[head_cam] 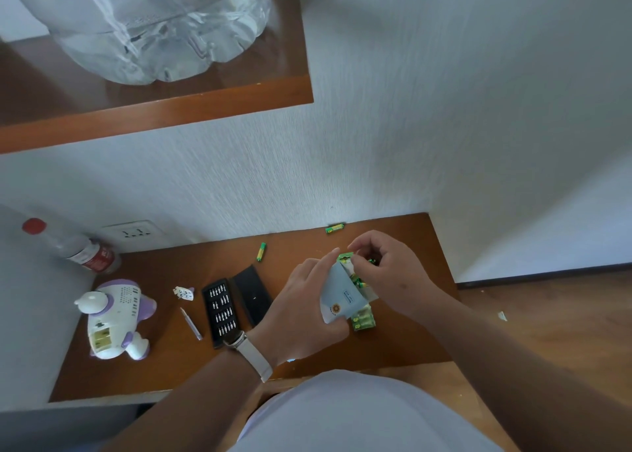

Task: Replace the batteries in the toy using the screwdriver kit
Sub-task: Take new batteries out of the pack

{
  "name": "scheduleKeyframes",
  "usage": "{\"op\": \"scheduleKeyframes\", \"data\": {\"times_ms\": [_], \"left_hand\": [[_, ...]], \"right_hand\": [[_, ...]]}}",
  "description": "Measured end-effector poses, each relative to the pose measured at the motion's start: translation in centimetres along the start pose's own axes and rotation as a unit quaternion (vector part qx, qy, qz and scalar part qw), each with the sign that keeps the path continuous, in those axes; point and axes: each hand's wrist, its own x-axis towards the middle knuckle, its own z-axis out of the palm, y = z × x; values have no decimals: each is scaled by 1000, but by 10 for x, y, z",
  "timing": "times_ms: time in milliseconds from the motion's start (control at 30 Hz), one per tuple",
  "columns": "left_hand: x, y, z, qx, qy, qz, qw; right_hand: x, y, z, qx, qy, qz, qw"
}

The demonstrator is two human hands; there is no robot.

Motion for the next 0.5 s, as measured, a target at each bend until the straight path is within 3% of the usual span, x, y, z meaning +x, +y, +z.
{"op": "scheduleKeyframes", "data": {"times_ms": [333, 500], "left_hand": [[-7, -3, -4, -26, 11, 0, 1000], [-6, 2, -5, -1, 4, 19, 1000]], "right_hand": [[-5, 4, 8, -37, -38, -42, 998], [-7, 3, 18, 1, -52, -37, 998]]}}
